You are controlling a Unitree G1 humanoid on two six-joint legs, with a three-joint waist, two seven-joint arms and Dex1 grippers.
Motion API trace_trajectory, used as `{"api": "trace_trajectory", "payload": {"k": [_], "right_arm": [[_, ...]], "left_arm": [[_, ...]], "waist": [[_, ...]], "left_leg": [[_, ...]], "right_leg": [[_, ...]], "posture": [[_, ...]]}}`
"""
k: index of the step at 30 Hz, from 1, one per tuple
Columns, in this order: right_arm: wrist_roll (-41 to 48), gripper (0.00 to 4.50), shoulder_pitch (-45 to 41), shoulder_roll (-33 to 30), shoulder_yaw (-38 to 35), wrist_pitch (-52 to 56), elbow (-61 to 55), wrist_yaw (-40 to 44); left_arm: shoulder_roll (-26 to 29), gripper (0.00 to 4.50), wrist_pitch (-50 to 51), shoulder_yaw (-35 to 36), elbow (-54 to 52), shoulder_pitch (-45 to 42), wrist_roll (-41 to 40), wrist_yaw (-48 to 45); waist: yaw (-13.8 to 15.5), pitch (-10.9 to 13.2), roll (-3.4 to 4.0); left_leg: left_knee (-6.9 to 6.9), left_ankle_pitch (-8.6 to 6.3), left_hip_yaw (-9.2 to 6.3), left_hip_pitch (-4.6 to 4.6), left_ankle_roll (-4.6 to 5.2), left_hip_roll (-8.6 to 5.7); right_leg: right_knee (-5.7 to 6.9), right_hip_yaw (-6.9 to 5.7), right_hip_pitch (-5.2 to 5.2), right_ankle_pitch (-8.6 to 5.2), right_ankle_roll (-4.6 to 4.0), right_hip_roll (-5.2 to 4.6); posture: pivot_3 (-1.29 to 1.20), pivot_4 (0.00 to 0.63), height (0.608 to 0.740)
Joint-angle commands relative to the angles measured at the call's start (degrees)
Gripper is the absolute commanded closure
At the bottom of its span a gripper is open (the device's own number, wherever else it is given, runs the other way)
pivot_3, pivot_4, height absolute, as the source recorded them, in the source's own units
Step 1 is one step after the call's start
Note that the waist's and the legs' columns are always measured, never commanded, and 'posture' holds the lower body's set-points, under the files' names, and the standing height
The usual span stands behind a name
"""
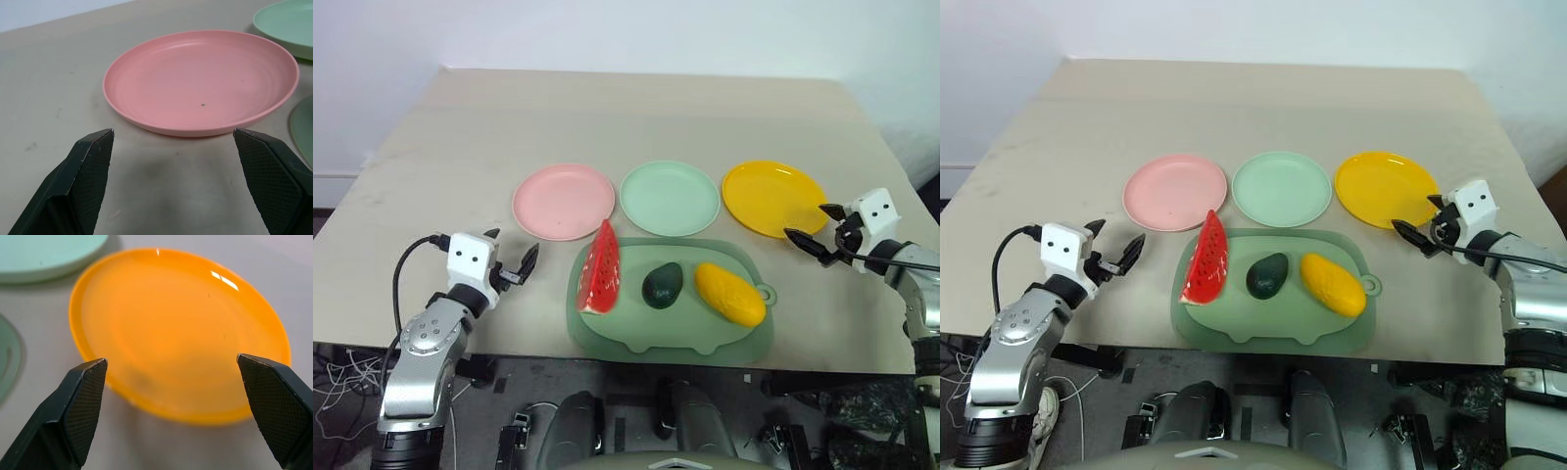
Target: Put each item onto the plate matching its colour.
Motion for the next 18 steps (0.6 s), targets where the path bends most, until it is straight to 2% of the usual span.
{"api": "trace_trajectory", "payload": {"k": [1,10,15,18], "right_arm": [[-0.24,0.00,-1.40,0.16,-0.05,-2.01,1.81,0.51],[0.06,0.00,-2.40,-0.45,0.27,-2.26,1.70,1.13],[1.46,0.00,0.23,-1.19,-1.44,0.01,-3.69,0.51],[3.13,0.00,5.66,-0.96,-3.34,2.63,-11.79,-0.43]], "left_arm": [[-0.16,0.41,0.23,1.02,-3.97,1.39,0.16,0.92],[-0.07,0.41,1.00,2.21,-5.39,2.68,-0.77,1.04],[0.98,0.41,1.37,2.57,-3.57,0.94,-1.74,-0.81],[2.16,0.41,0.46,2.66,-1.45,0.24,-2.20,-3.14]], "waist": [[0.03,0.00,0.00],[-0.03,0.00,0.00],[0.05,0.00,0.01],[0.22,0.00,0.01]], "left_leg": [[0.00,0.00,-0.01,0.00,0.00,0.00],[0.00,0.00,-0.01,0.01,0.00,0.00],[0.00,0.00,-0.01,0.00,0.00,0.01],[0.00,0.00,-0.03,-0.01,0.00,0.01]], "right_leg": [[0.00,0.00,0.00,0.00,0.00,-0.01],[0.01,0.00,0.00,0.00,0.00,0.00],[0.01,0.00,0.00,0.00,0.00,-0.01],[0.00,-0.01,0.00,0.00,0.00,-0.01]], "posture": [[0.00,0.150,0.740],[0.00,0.150,0.740],[0.00,0.150,0.740],[0.00,0.150,0.740]]}}
